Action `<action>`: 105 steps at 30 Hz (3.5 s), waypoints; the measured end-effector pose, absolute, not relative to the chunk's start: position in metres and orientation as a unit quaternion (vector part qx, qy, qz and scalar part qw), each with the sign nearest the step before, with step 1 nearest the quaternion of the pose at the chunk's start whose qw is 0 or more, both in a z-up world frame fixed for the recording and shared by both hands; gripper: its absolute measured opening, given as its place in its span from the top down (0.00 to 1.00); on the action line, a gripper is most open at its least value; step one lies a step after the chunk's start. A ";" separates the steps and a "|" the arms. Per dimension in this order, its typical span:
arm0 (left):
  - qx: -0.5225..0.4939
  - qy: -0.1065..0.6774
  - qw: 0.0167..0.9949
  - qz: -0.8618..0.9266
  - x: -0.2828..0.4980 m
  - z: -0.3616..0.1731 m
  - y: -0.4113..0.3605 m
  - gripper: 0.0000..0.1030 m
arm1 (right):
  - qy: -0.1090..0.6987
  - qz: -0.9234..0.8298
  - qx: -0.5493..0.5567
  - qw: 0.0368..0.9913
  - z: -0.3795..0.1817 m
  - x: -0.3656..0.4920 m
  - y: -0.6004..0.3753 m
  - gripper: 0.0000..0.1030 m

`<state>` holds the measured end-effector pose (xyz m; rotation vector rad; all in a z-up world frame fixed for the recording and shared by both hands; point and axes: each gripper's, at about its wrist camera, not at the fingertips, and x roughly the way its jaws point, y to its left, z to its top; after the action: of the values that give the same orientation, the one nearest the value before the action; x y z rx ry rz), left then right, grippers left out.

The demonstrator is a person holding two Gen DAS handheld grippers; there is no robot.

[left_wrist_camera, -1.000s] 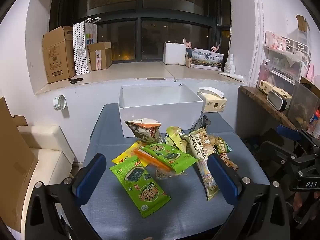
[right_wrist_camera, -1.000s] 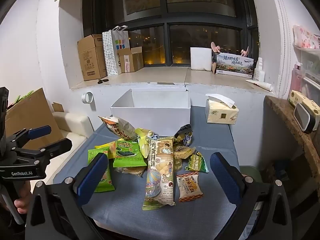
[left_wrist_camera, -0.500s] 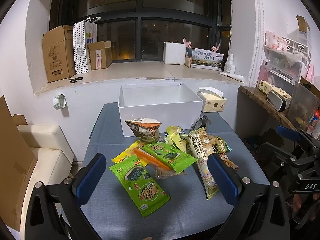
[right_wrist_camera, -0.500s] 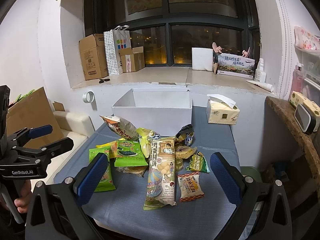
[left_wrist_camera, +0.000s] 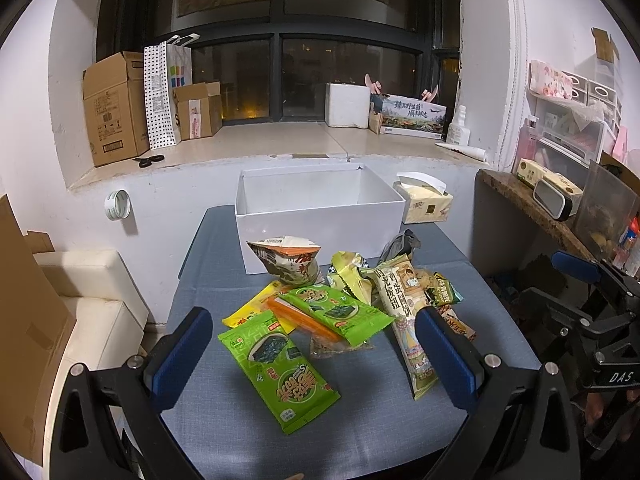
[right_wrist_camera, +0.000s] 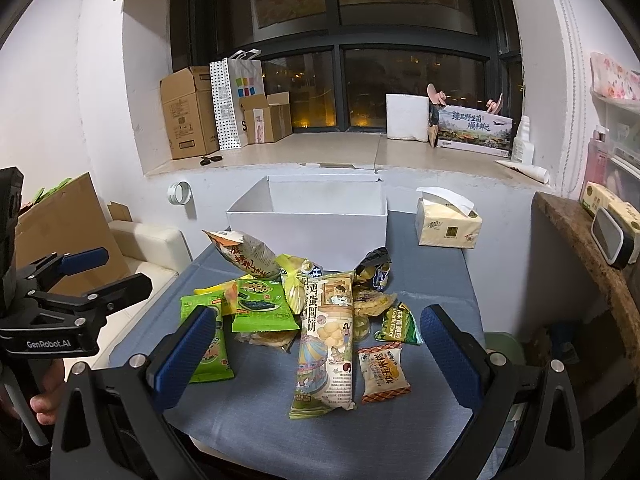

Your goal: Organize snacks

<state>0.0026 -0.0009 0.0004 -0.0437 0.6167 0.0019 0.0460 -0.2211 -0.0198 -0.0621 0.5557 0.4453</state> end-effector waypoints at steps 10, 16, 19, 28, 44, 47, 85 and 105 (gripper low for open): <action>-0.018 0.301 0.953 -0.005 0.005 0.003 -0.006 0.00 | 0.279 0.211 -0.017 0.937 -0.022 0.050 -0.230 0.00; -0.021 0.308 0.951 -0.004 0.007 0.002 -0.005 0.00 | 0.274 0.215 -0.011 0.937 -0.018 0.051 -0.232 0.00; -0.018 0.306 0.952 -0.003 0.008 0.003 -0.005 0.00 | 0.272 0.213 -0.007 0.938 -0.016 0.053 -0.233 0.00; -0.017 0.310 0.951 -0.005 0.008 -0.001 -0.007 0.00 | 0.274 0.210 -0.005 0.938 -0.019 0.052 -0.236 0.00; -0.023 0.304 0.953 0.005 0.003 -0.001 0.001 0.00 | 0.272 0.218 -0.015 0.937 -0.024 0.048 -0.229 0.00; -0.025 0.305 0.952 0.008 0.003 -0.002 0.004 0.00 | 0.277 0.222 -0.013 0.935 -0.027 0.052 -0.228 0.00; -0.087 0.335 0.936 0.056 0.008 -0.041 0.079 0.00 | 0.324 0.363 -0.261 0.834 -0.121 0.206 -0.014 0.52; -0.090 0.439 0.892 0.059 0.066 -0.114 0.060 0.00 | 0.210 0.361 -0.066 0.906 -0.002 0.141 -0.143 0.57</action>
<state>0.0662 0.0601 -0.1140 -0.1863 0.9108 0.1222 0.1411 -0.1427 -0.0017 -0.1360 0.4343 0.7463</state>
